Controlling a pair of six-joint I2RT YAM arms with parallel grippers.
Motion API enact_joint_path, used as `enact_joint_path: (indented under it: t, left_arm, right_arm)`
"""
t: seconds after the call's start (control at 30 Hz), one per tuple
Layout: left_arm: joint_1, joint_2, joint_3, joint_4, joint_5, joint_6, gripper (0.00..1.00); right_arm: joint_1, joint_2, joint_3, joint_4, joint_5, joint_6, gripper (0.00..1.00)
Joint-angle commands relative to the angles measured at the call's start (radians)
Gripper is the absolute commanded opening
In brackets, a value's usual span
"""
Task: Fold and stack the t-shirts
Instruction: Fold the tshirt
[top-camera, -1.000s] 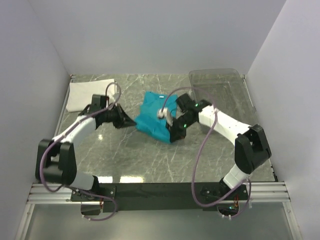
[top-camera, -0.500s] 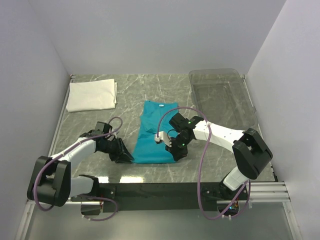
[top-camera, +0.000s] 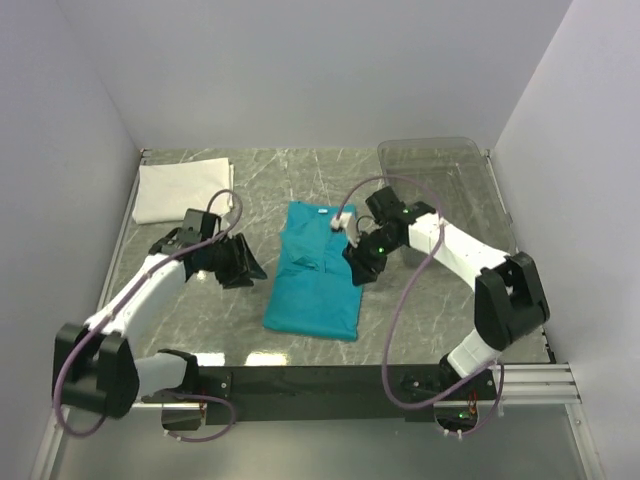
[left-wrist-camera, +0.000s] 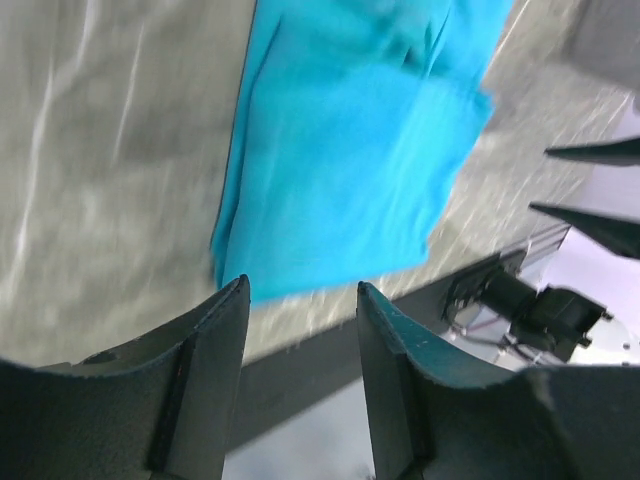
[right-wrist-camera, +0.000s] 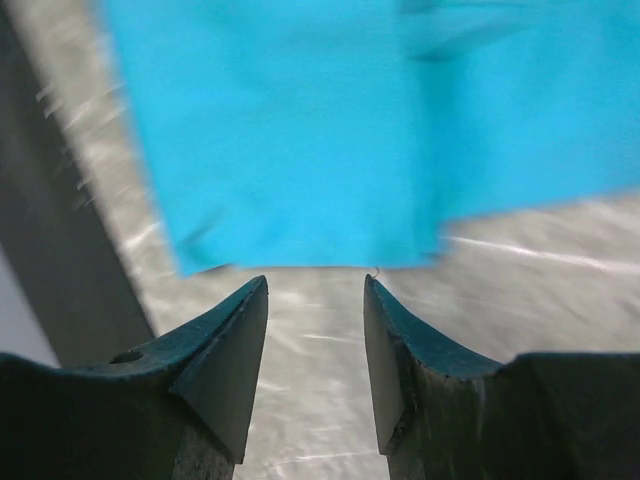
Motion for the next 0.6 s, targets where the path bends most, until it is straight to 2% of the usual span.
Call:
enact_joint_path:
  t: [0.0, 0.1, 0.27, 0.43, 0.57]
  left_arm:
    - [-0.004, 0.122, 0.049, 0.208, 0.019, 0.034, 0.52]
    - [-0.024, 0.265, 0.142, 0.26, 0.024, 0.055, 0.51]
    - [-0.041, 0.434, 0.236, 0.268, 0.034, 0.097, 0.5]
    - [-0.061, 0.503, 0.288, 0.245, 0.022, 0.118, 0.5]
    - [-0.07, 0.547, 0.297, 0.239, 0.027, 0.134, 0.5]
  right_arm:
    - [-0.05, 0.083, 0.071, 0.08, 0.031, 0.136, 0.5]
    - [-0.051, 0.202, 0.137, 0.055, 0.045, 0.165, 0.5]
    - [-0.055, 0.27, 0.165, 0.042, 0.07, 0.176, 0.5]
    - [-0.055, 0.284, 0.144, 0.04, 0.101, 0.176, 0.51]
    - [-0.053, 0.284, 0.122, 0.051, 0.129, 0.179, 0.56]
